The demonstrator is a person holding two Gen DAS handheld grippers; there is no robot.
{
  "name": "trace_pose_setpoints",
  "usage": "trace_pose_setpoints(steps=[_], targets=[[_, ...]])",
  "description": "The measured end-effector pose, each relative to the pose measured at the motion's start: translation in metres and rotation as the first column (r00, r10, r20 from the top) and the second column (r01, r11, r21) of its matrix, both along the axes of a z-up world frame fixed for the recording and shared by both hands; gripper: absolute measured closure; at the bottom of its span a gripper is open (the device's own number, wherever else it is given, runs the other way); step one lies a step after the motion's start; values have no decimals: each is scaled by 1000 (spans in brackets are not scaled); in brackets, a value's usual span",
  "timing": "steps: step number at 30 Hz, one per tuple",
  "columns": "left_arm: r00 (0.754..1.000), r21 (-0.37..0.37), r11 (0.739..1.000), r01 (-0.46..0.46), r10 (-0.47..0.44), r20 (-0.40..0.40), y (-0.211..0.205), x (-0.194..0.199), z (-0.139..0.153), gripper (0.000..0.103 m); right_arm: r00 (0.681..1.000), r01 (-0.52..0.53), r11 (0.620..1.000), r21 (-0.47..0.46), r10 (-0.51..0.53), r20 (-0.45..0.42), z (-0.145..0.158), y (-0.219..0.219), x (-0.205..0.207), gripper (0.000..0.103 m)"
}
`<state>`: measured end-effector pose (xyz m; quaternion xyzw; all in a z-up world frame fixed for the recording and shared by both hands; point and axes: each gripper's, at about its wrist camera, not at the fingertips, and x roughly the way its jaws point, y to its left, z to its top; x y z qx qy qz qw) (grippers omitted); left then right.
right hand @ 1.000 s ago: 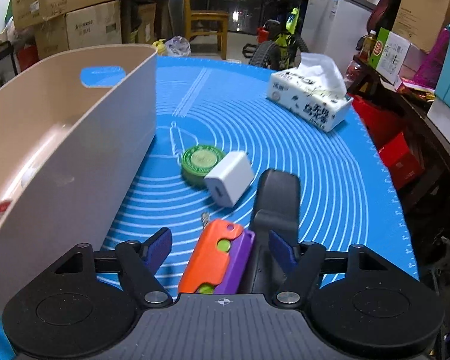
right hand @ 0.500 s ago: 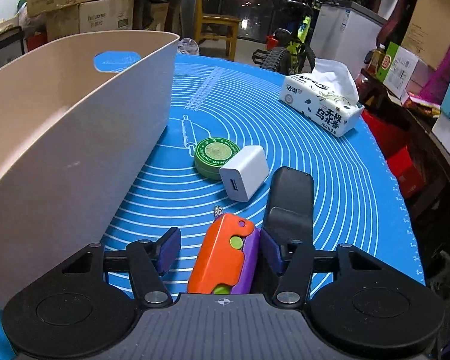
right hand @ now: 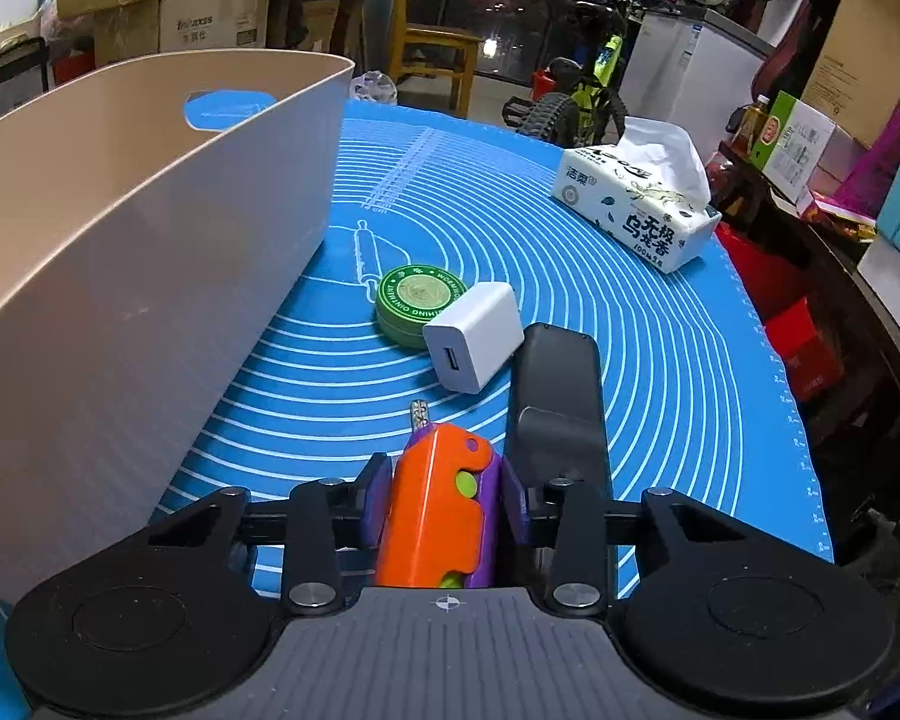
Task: Organize rigid objects
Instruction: 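Move the right gripper to the orange-purple toy and grasp it, then carry the orange-purple toy into the bin and open the right gripper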
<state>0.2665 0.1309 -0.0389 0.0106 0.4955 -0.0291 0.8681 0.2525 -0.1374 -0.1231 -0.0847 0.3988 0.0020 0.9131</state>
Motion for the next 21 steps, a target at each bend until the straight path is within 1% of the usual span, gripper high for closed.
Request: trace_pose_setpoints(steps=[4,7,9,11,12,13,14,16,21], targets=[[1000,-1,1000,0,0,0,0,0,0,99,1000,14,999,47,-14,-3,1,-6,-1,57],[1000,0,1000,0,0,0,-1,0,0,99,1000,11,999,41,-10,-17,0,-5,0,58],[1000,-1,1000,0,0,0,0,0,0,99,1000,23,999,48,-22,-23,-2,-7,1,55],[1000,-2,1000,0,0,0,0,0,0,99,998,54,995,87,-51,-41,-7,-11,1,52],[1000,-2,1000,-1,1,0,-1,0,0,99,997,71,991,115,-67,-42,-7,-15,0,53],[1000,-1,1000,0,0,0,-1,0,0,99,997,76,988,135,-71,-41,-8,-17,-1,57],[1000,0,1000,1,-1,0,-1,0,0,99,997,73,987,143,-68,-40,-8,-17,-1,59],[1000,-1,1000,0,0,0,0,0,1,99,997,67,989,129,-62,-38,-7,-15,-2,59],[1000,-1,1000,0,0,0,0,0,1,99,995,96,981,171,-92,-31,-3,-21,-7,61]])
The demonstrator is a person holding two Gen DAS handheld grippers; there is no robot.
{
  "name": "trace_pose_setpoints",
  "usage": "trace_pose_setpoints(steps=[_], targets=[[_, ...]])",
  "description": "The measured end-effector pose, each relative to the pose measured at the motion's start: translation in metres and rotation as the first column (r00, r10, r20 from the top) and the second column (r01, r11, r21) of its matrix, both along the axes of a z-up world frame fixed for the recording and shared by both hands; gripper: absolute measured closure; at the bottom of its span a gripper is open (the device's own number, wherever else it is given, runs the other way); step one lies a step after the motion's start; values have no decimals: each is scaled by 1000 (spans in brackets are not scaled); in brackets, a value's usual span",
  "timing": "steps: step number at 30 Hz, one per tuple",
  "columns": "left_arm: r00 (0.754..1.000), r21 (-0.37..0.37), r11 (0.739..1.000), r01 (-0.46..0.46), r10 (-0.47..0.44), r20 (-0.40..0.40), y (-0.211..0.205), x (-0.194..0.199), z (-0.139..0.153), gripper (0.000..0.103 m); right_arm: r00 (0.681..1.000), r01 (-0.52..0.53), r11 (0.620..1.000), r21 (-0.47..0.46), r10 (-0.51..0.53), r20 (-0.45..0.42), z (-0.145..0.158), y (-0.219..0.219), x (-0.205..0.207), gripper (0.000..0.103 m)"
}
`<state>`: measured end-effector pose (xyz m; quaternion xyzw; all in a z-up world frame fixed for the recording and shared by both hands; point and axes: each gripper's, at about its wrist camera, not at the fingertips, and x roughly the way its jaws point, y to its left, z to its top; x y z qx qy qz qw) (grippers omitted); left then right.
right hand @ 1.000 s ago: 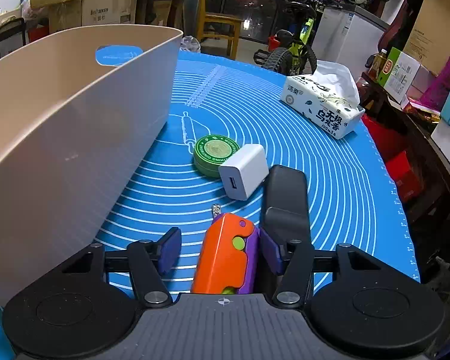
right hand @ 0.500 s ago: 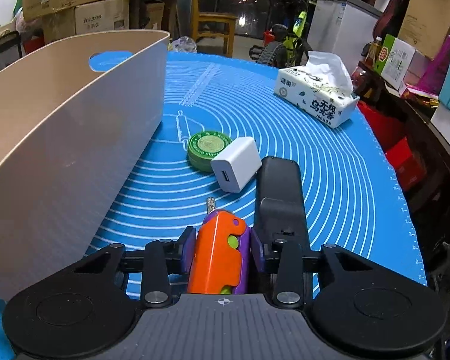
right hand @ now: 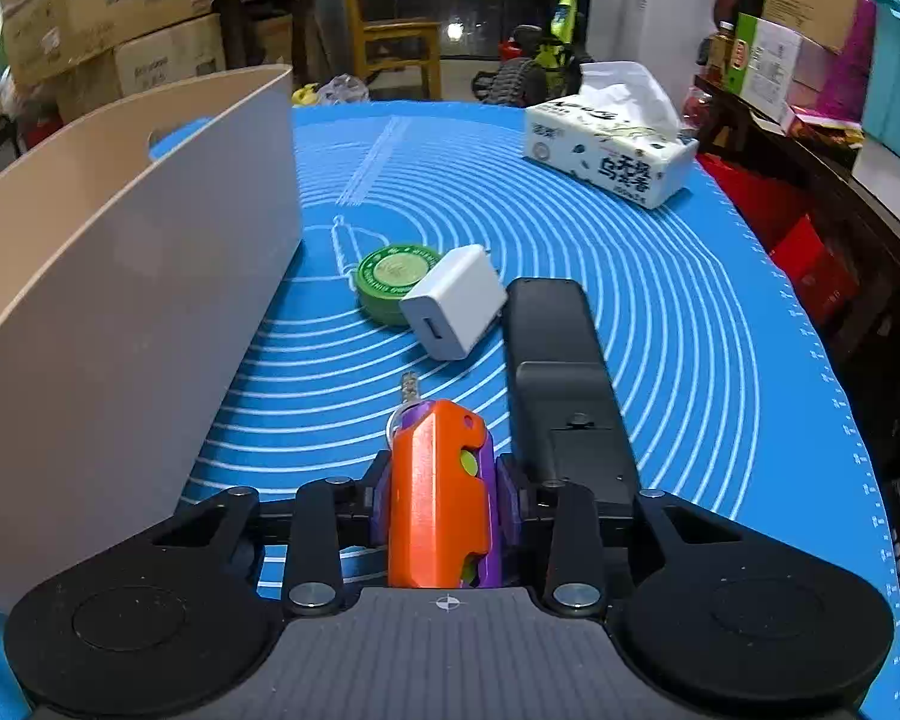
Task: Organize rigid objects
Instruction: 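Carry the orange-purple toy into the bin and open the right gripper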
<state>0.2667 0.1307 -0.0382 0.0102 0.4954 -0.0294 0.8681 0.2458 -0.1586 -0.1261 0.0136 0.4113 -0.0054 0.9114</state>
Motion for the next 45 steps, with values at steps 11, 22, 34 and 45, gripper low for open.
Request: trace_pose_setpoints(steps=[11,22,34,45], targets=[[1000,0,1000,0,0,0,0,0,0,99,995,8,1000,29,-11,101,41,-3,-6,61],[1000,0,1000,0,0,0,0,0,0,99,966,-97,995,-2,95,241,112,33,8,61],[1000,7,1000,3,-3,0,1,0,1,99,942,-231,973,16,220,253,131,93,26,61],[1000,9,1000,6,-6,0,1,0,0,99,950,-300,954,11,297,99,96,139,43,61]])
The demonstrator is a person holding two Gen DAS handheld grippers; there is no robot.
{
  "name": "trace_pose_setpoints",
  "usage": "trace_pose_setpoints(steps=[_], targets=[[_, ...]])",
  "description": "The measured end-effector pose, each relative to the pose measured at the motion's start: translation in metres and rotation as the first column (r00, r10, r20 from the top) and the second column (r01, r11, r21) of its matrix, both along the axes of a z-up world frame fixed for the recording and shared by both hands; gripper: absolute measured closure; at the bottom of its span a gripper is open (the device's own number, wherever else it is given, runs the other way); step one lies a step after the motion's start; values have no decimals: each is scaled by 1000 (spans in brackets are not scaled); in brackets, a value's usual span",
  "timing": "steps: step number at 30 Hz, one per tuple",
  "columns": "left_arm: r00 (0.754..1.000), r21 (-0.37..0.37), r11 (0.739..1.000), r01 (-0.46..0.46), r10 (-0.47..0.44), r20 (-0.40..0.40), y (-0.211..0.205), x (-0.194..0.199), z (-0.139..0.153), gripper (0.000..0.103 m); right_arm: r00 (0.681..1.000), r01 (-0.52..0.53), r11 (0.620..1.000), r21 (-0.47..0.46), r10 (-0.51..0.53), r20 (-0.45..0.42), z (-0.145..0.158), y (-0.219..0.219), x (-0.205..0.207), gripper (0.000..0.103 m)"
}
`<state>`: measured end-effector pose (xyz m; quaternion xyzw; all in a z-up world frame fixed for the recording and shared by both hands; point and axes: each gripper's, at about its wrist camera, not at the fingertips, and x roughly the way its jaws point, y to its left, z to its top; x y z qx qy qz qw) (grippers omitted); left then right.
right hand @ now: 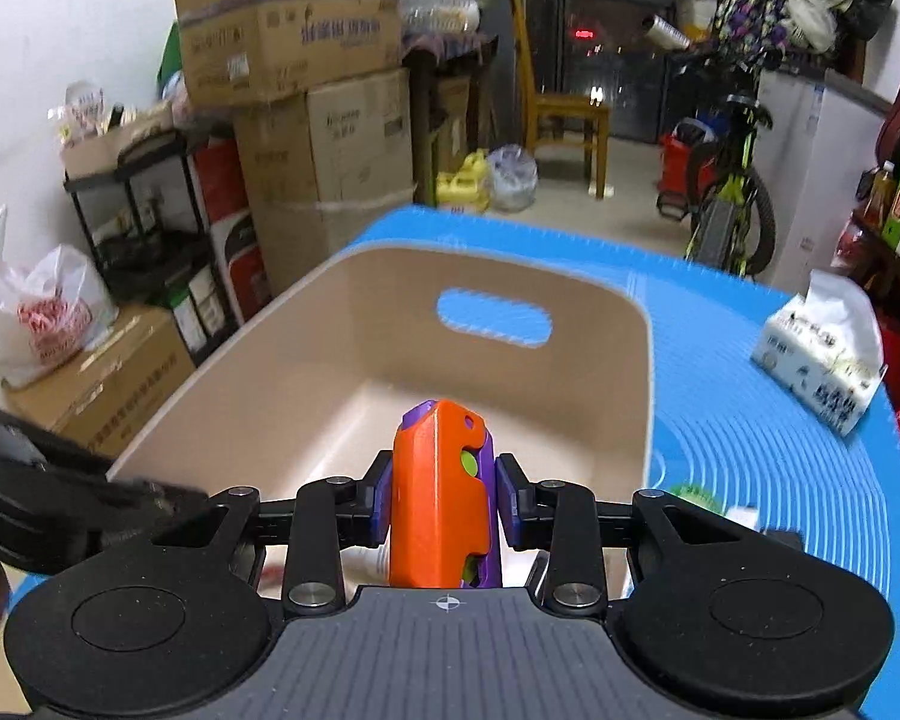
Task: Organize rigid objects
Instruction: 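Carry the orange-purple toy into the bin and open the right gripper, then move the right gripper to the white charger and grasp it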
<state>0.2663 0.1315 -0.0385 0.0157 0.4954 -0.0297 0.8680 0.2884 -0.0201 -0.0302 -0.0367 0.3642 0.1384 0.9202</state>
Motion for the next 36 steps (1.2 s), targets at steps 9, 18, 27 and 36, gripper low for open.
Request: trace_pose_setpoints(steps=[9,18,27,36], targets=[[1000,5,1000,2,-2,1,-1,0,0,99,985,-41,998,-56,30,-171,-27,14,10,61],[1000,5,1000,2,-2,1,-1,0,0,99,967,-71,994,-78,49,-250,-38,23,11,57],[1000,5,1000,2,-2,1,-1,0,0,99,982,-74,997,-1,73,-177,-17,9,1,43],[1000,5,1000,2,-2,1,-2,0,0,99,999,41,997,59,-43,32,34,-46,-11,36]])
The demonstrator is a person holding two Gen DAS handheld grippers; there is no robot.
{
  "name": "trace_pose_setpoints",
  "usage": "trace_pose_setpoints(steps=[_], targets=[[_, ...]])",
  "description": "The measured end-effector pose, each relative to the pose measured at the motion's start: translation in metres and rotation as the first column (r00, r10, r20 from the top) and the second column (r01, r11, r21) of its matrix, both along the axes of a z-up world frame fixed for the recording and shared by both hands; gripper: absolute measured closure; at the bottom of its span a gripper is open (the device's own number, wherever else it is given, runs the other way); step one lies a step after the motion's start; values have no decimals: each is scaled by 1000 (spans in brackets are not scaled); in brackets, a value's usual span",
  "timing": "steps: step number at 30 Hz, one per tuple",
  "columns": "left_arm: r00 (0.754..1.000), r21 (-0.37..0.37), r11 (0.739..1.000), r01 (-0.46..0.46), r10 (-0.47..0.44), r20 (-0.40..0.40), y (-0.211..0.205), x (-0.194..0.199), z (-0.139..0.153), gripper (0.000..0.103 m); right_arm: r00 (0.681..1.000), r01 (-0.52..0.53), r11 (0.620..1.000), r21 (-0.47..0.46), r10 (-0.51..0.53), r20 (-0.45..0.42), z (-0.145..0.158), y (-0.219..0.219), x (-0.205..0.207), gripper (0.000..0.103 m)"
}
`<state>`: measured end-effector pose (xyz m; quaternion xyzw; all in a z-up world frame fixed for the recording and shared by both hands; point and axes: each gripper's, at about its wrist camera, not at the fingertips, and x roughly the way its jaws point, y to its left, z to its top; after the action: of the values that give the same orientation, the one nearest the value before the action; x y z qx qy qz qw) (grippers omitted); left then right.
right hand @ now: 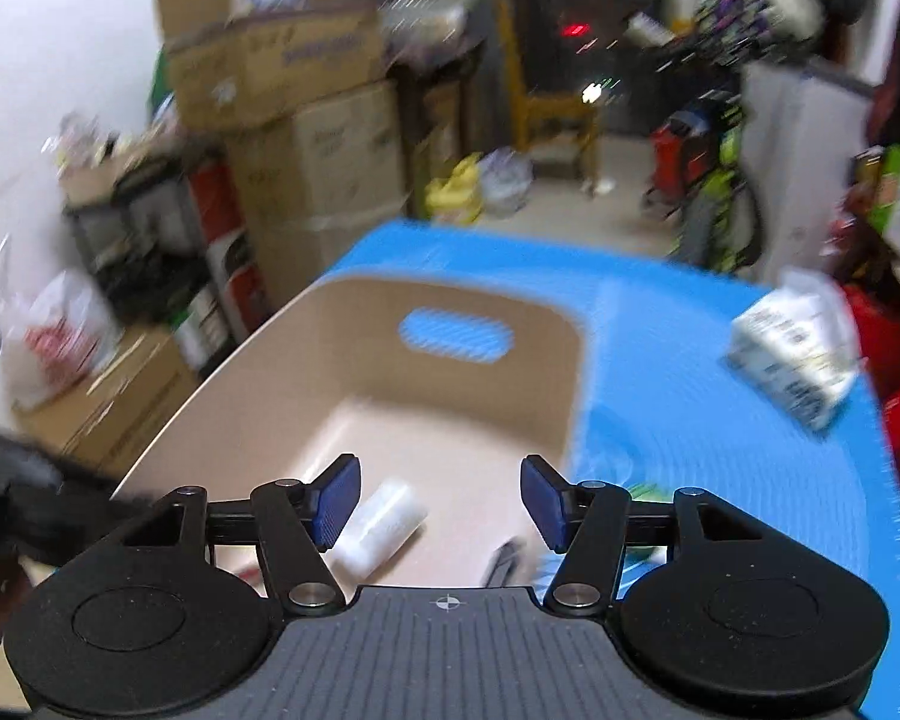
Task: Organize rigid objects
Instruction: 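Move the right gripper to the white charger and grasp it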
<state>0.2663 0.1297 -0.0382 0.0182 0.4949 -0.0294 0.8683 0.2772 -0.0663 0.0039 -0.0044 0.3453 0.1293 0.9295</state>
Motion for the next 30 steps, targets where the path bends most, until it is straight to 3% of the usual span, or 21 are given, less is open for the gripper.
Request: trace_pose_setpoints(steps=[4,9,20,23,30], targets=[[1000,1,1000,0,0,0,0,0,0,99,991,118,993,4,-118,57,9,-32,4,36],[1000,1,1000,0,0,0,0,0,0,99,974,217,975,-48,-213,78,-5,-61,10,36],[1000,1,1000,0,0,0,0,0,0,99,921,361,929,76,-343,-187,-73,-109,43,41],[1000,1,1000,1,-1,0,0,0,0,99,917,359,933,21,-348,-195,-86,-108,48,42],[1000,1,1000,1,-1,0,0,0,0,99,942,264,952,-155,-289,-171,-104,-92,59,43]])
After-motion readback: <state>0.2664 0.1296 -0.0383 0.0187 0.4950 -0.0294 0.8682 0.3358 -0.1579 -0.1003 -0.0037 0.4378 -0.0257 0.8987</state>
